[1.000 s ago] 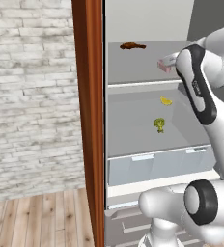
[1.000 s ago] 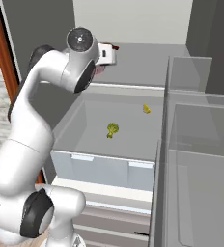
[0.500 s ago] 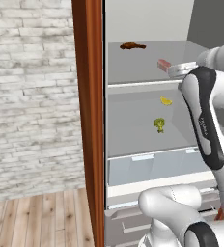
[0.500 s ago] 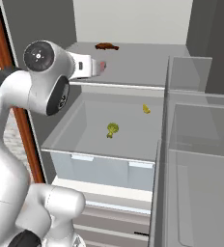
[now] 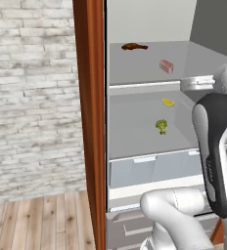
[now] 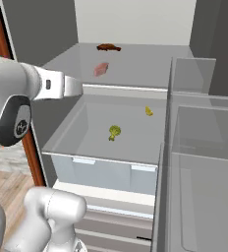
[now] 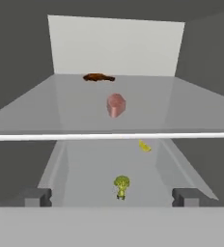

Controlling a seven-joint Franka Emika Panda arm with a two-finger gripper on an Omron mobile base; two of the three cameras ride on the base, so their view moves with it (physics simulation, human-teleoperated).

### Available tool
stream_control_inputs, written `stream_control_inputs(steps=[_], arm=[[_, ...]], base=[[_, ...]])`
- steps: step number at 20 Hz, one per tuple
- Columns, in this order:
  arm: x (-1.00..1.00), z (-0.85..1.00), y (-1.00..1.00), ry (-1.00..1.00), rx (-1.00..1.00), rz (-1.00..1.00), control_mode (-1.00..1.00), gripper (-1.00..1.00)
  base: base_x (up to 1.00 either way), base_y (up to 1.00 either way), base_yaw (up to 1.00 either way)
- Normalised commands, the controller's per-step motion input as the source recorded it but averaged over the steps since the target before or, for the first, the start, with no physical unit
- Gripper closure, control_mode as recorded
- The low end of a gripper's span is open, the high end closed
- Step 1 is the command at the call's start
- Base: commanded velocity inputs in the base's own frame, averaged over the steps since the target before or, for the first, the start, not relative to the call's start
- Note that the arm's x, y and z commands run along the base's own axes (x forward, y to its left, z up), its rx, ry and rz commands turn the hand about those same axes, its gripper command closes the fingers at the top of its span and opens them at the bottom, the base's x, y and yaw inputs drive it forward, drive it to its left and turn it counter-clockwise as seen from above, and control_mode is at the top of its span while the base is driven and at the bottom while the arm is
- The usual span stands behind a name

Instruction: Transport the steak and broccoli to the fridge. Place the steak on the rack containing meat and place the broccoli on the rack containing the vegetable, ensuring meats and vegetables are on different racks.

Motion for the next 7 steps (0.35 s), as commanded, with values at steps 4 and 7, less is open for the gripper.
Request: stream_control_inputs(steps=[4,7], arm=[[-1.00,0.00,0.05,0.11,0.07,-0.01,-1.00,-1.00],[-1.00,-0.05,0.04,0.18,0.04,0.00,-1.00,-1.00]], base=[[0.00,0.00,0.00],[0.00,0.00,0.00]])
